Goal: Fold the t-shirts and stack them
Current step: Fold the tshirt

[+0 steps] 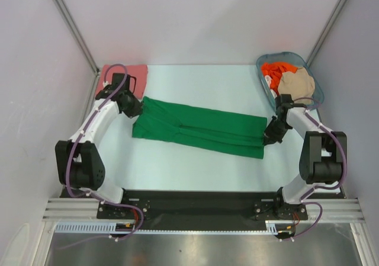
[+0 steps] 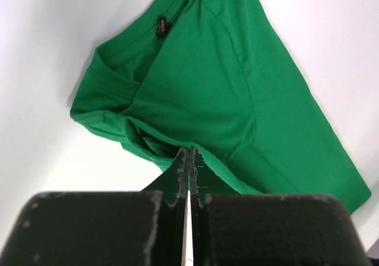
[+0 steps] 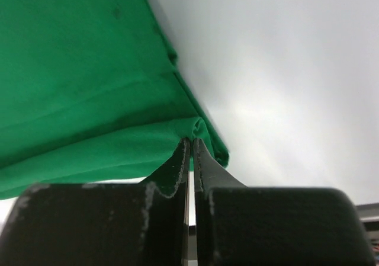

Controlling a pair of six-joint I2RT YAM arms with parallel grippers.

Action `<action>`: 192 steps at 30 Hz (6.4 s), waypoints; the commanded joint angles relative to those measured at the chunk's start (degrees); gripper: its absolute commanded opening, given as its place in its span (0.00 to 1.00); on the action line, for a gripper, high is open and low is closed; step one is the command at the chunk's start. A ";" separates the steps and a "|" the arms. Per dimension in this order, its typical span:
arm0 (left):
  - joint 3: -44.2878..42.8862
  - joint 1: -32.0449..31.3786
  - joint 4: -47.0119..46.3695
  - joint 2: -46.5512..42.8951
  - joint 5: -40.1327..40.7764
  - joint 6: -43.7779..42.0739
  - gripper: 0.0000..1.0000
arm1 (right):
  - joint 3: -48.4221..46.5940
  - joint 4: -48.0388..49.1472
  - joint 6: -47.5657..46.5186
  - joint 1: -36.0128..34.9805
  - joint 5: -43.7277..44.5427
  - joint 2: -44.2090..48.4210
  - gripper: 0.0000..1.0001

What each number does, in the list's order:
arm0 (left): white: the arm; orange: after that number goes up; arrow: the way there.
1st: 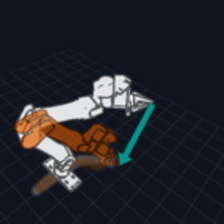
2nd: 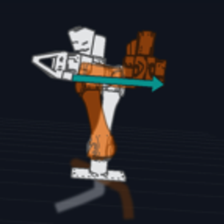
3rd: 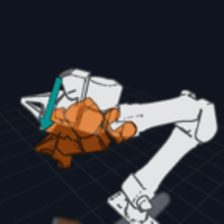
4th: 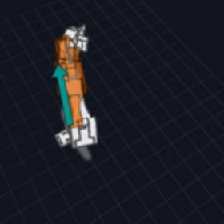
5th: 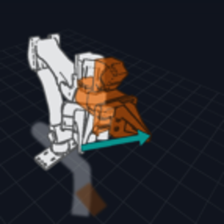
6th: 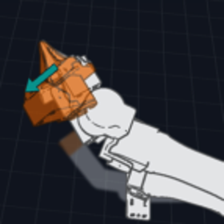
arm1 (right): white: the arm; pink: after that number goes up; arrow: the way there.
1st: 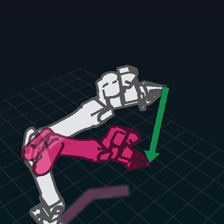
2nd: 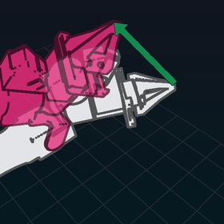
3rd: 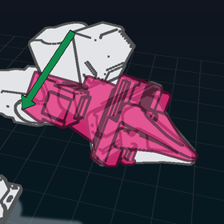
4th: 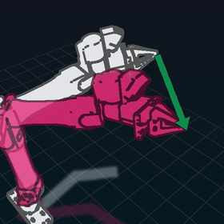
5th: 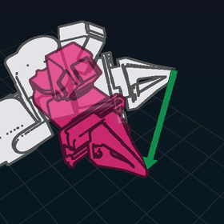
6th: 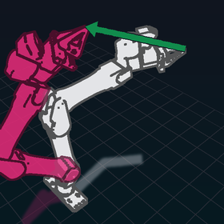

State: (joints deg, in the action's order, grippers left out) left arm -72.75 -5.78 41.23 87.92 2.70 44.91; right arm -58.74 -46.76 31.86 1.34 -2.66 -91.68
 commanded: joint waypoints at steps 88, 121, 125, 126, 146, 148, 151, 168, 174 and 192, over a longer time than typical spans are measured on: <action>-0.14 1.12 -7.03 -1.58 -7.68 -21.17 0.46 | -21.85 16.25 5.58 -34.03 -9.11 -11.39 0.61; 13.86 1.40 -19.70 -1.09 -30.82 -17.67 0.35 | -31.52 35.25 16.22 -36.68 -13.96 -34.09 0.22; 13.61 -0.72 -22.68 0.76 -32.05 -15.11 0.36 | -34.86 33.06 14.91 -35.89 -12.90 -35.85 0.22; 13.17 -1.16 -23.04 2.24 -32.49 -14.76 0.36 | -35.39 32.44 14.55 -35.71 -12.73 -36.20 0.22; 7.01 -6.61 -23.47 15.08 -25.82 -8.00 0.38 | -26.62 8.17 -8.12 -30.79 -11.76 -18.82 0.50; 7.10 -7.31 -24.70 15.88 -24.94 -7.29 0.38 | -21.10 9.75 -8.13 -29.83 -11.75 -17.22 0.52; 6.22 -7.67 -25.59 18.33 -23.62 -7.90 0.38 | -15.55 15.11 -7.33 -26.58 -12.81 -15.46 0.52; 14.28 0.12 -11.00 -10.11 -9.62 -9.32 0.58 | -15.53 -0.86 -19.89 -19.80 -8.08 -7.12 0.80; 29.15 13.06 -22.59 -14.54 -22.81 -1.68 0.49 | -12.28 -2.02 -24.47 -28.93 0.52 -1.84 0.77; 31.09 16.94 -29.54 -1.70 -15.62 -0.34 0.51 | -4.81 -1.06 -28.07 -35.27 12.67 0.18 0.75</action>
State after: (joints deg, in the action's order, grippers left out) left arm -40.82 9.80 13.19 85.43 -14.92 43.24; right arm -64.01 -48.86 7.38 -32.49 6.55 -93.58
